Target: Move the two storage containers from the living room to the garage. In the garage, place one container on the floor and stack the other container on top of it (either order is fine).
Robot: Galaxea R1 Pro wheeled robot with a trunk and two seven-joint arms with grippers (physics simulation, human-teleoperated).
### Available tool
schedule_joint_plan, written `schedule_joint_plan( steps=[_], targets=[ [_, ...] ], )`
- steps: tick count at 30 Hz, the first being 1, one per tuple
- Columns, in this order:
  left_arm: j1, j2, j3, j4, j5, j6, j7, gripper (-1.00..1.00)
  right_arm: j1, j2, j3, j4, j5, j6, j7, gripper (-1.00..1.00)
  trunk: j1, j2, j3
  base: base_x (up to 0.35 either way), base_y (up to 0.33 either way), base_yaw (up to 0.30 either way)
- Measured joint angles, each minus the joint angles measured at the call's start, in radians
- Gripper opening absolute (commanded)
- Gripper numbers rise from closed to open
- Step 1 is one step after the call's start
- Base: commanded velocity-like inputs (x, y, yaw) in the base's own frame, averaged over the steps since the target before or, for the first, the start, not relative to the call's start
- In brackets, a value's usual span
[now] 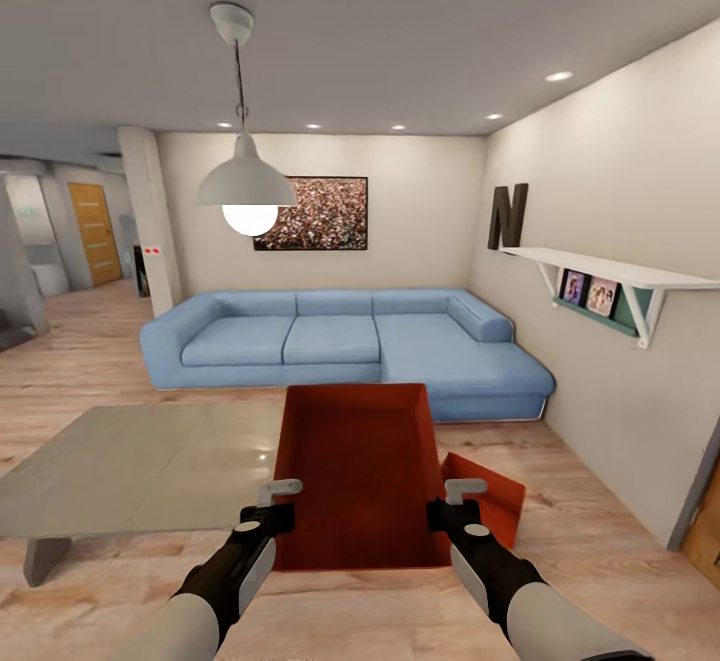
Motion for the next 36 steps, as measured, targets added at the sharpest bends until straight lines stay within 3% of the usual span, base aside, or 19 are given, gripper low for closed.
schedule_joint_plan(
  steps=[36],
  targets=[
    [0.0, 0.0, 0.0, -0.002, -0.001, 0.003, 0.0, -1.0, 0.0, 0.0, -0.001, 0.0, 0.001, 0.002, 0.0, -1.0, 0.0, 0.0, 0.0, 0.0, 0.0, 0.276]
  ],
)
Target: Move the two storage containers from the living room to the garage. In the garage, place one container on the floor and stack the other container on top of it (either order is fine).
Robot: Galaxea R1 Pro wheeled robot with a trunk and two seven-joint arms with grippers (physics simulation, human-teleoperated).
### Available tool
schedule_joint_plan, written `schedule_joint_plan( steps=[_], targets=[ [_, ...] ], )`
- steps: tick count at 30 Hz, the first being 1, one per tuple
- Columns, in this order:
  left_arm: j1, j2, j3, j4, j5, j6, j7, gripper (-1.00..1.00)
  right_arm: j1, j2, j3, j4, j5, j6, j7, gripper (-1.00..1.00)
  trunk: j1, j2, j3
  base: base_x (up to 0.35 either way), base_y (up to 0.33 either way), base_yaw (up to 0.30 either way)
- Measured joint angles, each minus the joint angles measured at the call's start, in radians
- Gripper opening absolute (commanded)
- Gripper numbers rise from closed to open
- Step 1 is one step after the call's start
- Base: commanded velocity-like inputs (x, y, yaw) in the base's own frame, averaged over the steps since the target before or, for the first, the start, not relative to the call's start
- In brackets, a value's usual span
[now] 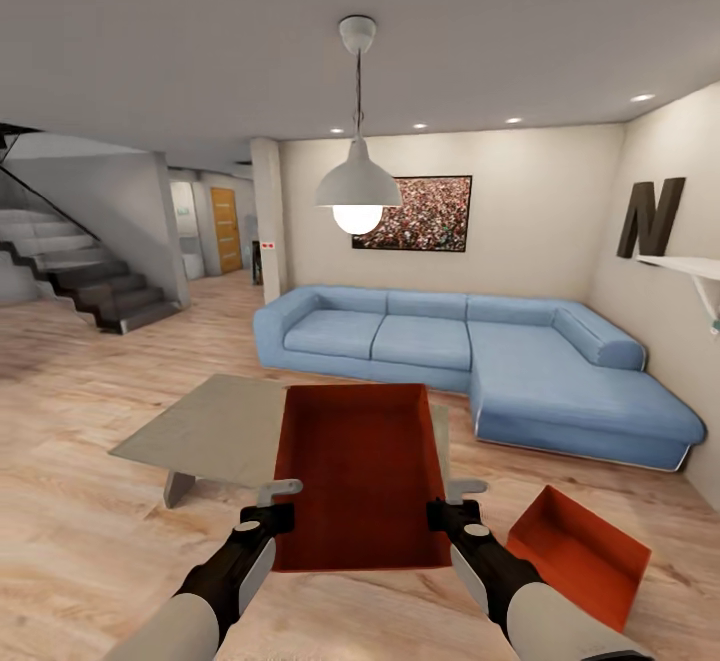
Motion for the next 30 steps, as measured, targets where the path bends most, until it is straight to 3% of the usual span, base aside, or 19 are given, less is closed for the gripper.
schedule_joint_plan(
  steps=[30],
  targets=[
    [0.0, 0.0, 0.0, -0.002, -0.001, 0.002, 0.0, -1.0, 0.0, 0.0, -0.001, 0.0, 0.0, 0.0, 0.0, -1.0, 0.0, 0.0, 0.0, 0.0, 0.0, 0.278]
  ],
)
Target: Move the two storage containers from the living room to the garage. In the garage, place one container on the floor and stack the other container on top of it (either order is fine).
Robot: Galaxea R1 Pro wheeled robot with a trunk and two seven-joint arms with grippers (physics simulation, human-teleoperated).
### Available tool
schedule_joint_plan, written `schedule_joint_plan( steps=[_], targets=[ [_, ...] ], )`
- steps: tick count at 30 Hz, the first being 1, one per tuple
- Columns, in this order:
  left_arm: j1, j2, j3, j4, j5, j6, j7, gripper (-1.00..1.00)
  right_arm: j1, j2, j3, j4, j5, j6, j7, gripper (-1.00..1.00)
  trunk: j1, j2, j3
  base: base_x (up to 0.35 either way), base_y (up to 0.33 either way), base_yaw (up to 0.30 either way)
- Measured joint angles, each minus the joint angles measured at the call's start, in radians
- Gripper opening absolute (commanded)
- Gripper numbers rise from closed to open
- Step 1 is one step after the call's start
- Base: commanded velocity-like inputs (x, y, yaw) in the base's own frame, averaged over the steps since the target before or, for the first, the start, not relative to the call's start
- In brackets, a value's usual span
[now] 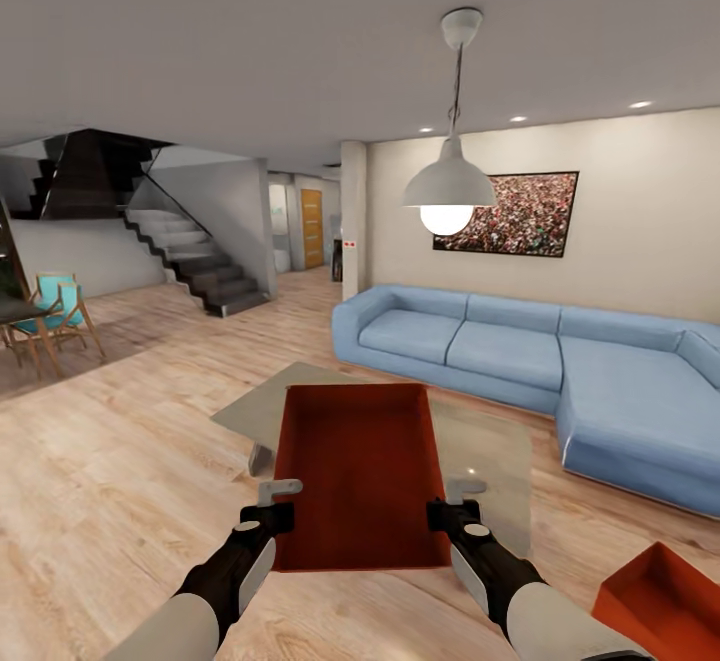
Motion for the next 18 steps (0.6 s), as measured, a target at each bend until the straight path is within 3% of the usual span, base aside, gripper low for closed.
schedule_joint_plan(
  steps=[18],
  targets=[
    [0.0, 0.0, 0.0, 0.0, 0.0, 0.0, 0.0, -1.0, 0.0, 0.0, 0.0, 0.0, 0.0, 0.0, 0.0, -1.0, 0.0, 0.0, 0.0, 0.0, 0.0, 0.278]
  ],
)
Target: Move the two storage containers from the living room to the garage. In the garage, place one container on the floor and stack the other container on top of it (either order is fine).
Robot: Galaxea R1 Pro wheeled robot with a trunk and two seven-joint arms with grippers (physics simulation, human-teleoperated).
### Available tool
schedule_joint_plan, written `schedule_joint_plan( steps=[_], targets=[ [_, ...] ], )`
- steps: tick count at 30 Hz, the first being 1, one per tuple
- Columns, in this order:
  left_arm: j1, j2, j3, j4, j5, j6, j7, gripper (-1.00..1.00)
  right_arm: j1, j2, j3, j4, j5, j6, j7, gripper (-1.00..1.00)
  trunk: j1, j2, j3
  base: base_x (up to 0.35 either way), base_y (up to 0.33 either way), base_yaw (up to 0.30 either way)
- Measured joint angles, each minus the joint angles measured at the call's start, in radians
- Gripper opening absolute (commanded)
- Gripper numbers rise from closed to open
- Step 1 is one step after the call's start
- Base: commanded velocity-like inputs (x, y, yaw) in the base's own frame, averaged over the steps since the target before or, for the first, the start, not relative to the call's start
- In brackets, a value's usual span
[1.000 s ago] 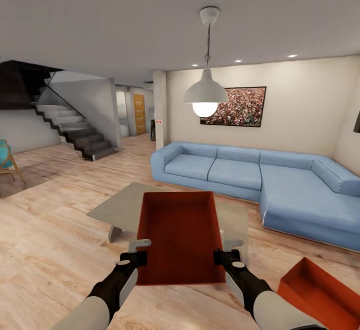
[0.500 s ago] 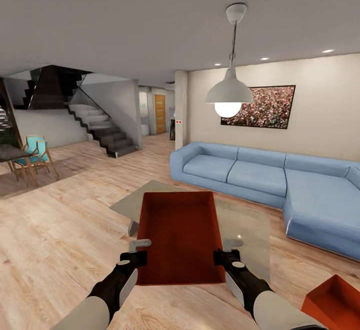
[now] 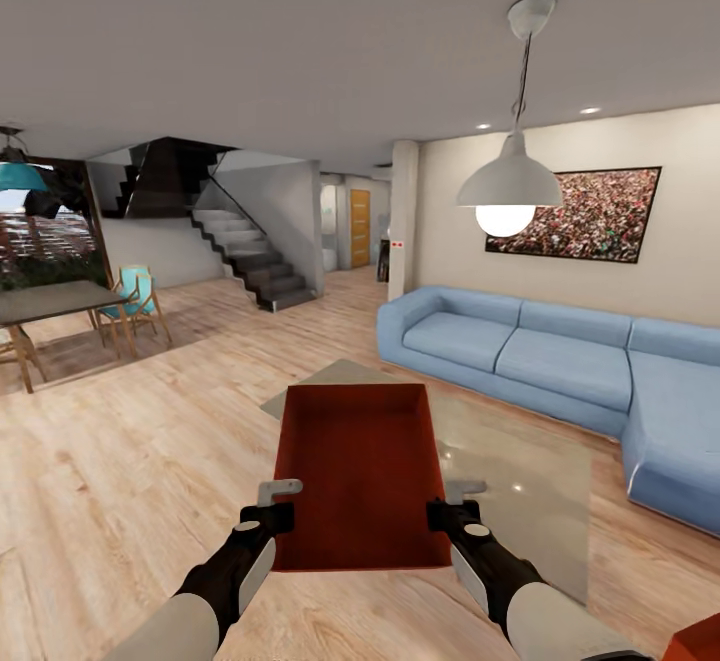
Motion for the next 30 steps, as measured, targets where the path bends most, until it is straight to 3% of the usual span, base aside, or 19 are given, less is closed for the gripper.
schedule_joint_plan(
  steps=[30],
  targets=[
    [0.0, 0.0, 0.0, 0.0, 0.0, 0.0, 0.0, -1.0, 0.0, 0.0, 0.0, 0.0, 0.0, 0.0, 0.0, -1.0, 0.0, 0.0, 0.0, 0.0, 0.0, 0.278]
  ],
)
